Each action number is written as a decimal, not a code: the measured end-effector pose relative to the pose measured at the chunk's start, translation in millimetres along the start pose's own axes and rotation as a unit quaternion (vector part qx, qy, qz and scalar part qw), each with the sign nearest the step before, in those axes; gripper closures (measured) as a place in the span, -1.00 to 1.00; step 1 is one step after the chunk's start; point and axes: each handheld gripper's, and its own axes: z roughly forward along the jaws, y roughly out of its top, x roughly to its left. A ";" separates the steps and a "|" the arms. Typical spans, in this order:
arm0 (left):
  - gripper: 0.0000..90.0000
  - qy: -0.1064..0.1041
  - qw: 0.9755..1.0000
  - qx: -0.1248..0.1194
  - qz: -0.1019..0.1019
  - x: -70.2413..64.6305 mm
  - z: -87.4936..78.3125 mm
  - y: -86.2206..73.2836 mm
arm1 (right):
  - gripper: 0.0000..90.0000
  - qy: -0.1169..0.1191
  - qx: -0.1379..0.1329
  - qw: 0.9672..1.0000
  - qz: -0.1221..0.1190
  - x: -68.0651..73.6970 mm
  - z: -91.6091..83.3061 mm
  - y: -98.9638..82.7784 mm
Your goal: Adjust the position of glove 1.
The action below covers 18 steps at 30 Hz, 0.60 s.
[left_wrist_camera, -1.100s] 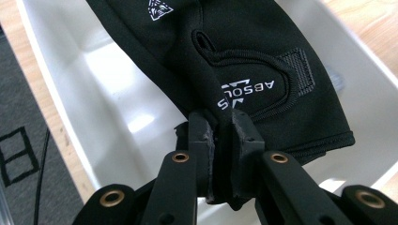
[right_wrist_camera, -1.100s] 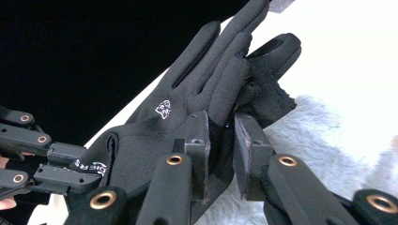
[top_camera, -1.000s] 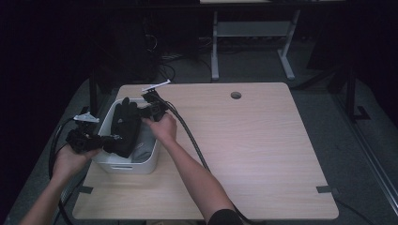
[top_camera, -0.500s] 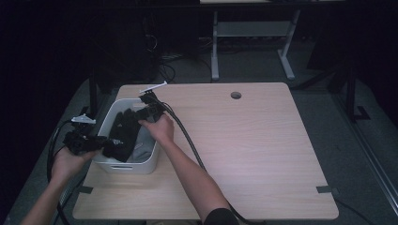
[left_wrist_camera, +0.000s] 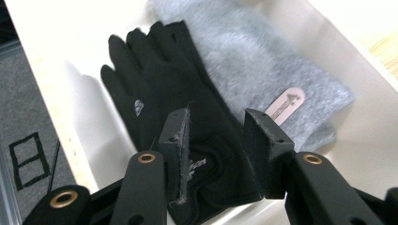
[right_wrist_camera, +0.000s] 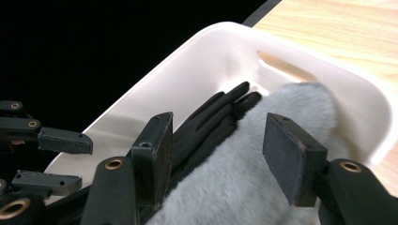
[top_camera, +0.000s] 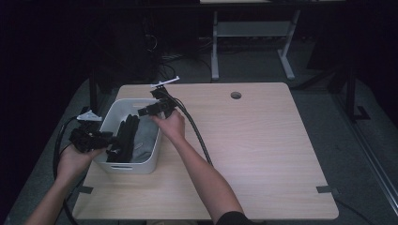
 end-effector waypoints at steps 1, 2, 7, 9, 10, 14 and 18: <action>0.33 -0.001 1.000 -0.002 0.001 -1.2 0.0 1.0 | -0.06 -0.002 -0.001 1.000 0.000 -0.9 -3.7 -0.1; 0.33 -0.001 1.000 -0.003 0.005 -3.0 -0.4 2.3 | -0.07 -0.002 -0.004 1.000 0.000 -1.4 -6.5 -0.2; 0.28 -0.004 1.000 -0.017 0.009 -13.3 -1.7 9.8 | -0.11 -0.006 -0.015 1.000 -0.002 -6.1 -28.0 -0.6; 0.26 -0.007 1.000 -0.018 0.015 -18.2 -1.6 14.3 | -0.12 -0.008 -0.024 1.000 -0.001 -8.6 -37.7 -1.1; 0.25 -0.009 1.000 -0.022 0.016 -20.3 -1.3 15.7 | -0.13 -0.010 -0.028 1.000 0.000 -9.7 -44.6 -1.9; 0.21 -0.018 0.999 -0.024 0.031 -31.8 1.4 24.0 | -0.16 -0.019 -0.040 0.999 -0.003 -15.1 -64.8 -4.6; 0.14 -0.029 0.998 -0.028 0.042 -43.5 6.4 31.2 | -0.20 -0.028 -0.044 0.999 0.001 -21.2 -83.8 -6.8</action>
